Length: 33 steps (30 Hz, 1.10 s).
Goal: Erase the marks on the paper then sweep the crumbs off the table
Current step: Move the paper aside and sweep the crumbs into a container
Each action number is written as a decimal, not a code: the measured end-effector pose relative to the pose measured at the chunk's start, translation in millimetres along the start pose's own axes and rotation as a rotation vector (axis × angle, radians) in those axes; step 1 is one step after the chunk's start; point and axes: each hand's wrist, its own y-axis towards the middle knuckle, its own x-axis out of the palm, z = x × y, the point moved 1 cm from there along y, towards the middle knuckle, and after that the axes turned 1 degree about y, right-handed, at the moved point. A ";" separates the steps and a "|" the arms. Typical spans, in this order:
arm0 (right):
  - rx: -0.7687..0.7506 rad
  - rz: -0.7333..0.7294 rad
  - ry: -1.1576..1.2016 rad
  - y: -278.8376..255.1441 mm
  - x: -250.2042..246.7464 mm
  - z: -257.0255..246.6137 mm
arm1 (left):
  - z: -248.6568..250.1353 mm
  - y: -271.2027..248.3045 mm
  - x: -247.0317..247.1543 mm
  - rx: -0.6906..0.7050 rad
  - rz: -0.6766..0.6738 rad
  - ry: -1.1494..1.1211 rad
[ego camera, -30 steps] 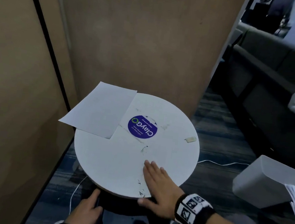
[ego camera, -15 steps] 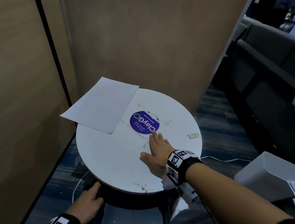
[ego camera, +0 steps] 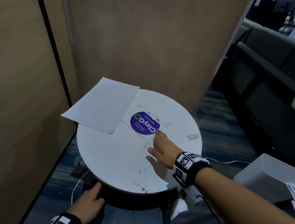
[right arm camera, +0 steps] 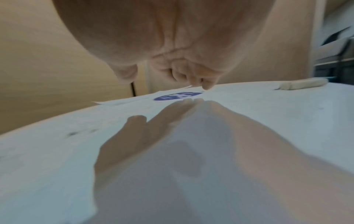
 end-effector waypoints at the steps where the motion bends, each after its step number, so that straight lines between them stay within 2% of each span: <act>1: 0.039 -0.006 -0.035 10.9 0.1 3.5 | 0.3 -1.5 -0.4 -0.002 -0.004 0.002; 4: 0.179 -0.006 -0.096 35.3 -1.3 15.1 | 2.9 -1.3 -3.9 0.018 0.005 0.001; 6: 0.195 -0.036 -0.141 38.7 -4.3 16.5 | 2.2 1.4 -6.5 0.021 0.018 -0.006; 8: 0.068 -0.119 -0.233 25.4 -2.3 6.6 | 1.3 2.4 -8.4 -0.008 0.017 0.000; 10: -0.130 -0.242 -0.315 -0.2 5.0 -8.5 | 1.7 4.8 -9.6 -0.025 0.013 -0.003; 12: -0.292 -0.346 -0.275 -25.6 9.5 -17.1 | 3.7 4.9 -11.1 -0.037 0.008 -0.007; 14: -0.352 -0.312 -0.158 -34.3 4.4 -15.6 | 4.3 5.0 -12.0 -0.053 0.006 -0.016; 16: -0.294 -0.182 -0.091 -25.3 -8.5 -10.0 | 1.8 4.3 -10.1 -0.064 -0.004 -0.015; 19: -0.088 -0.068 -0.115 4.7 -17.5 1.4 | 6.9 -3.6 -8.7 -0.048 -0.009 -0.031; 22: 0.020 -0.100 -0.158 25.3 -6.5 1.7 | 8.8 -10.1 -12.4 -0.048 -0.016 -0.029; 24: 0.016 -0.133 -0.198 26.0 2.3 -5.1 | 9.2 -10.5 -16.8 -0.049 -0.016 -0.031; 28: -0.211 -0.247 -0.270 -15.0 21.0 -31.7 | 6.7 -7.1 -20.3 -0.062 -0.001 -0.044; 31: -0.400 -0.370 -0.183 -54.5 40.9 -44.0 | 9.5 -8.7 -19.2 -0.053 -0.023 -0.057; 33: -0.457 -0.307 -0.036 -57.5 34.7 -44.9 | 11.6 -7.7 -19.2 -0.042 -0.029 -0.069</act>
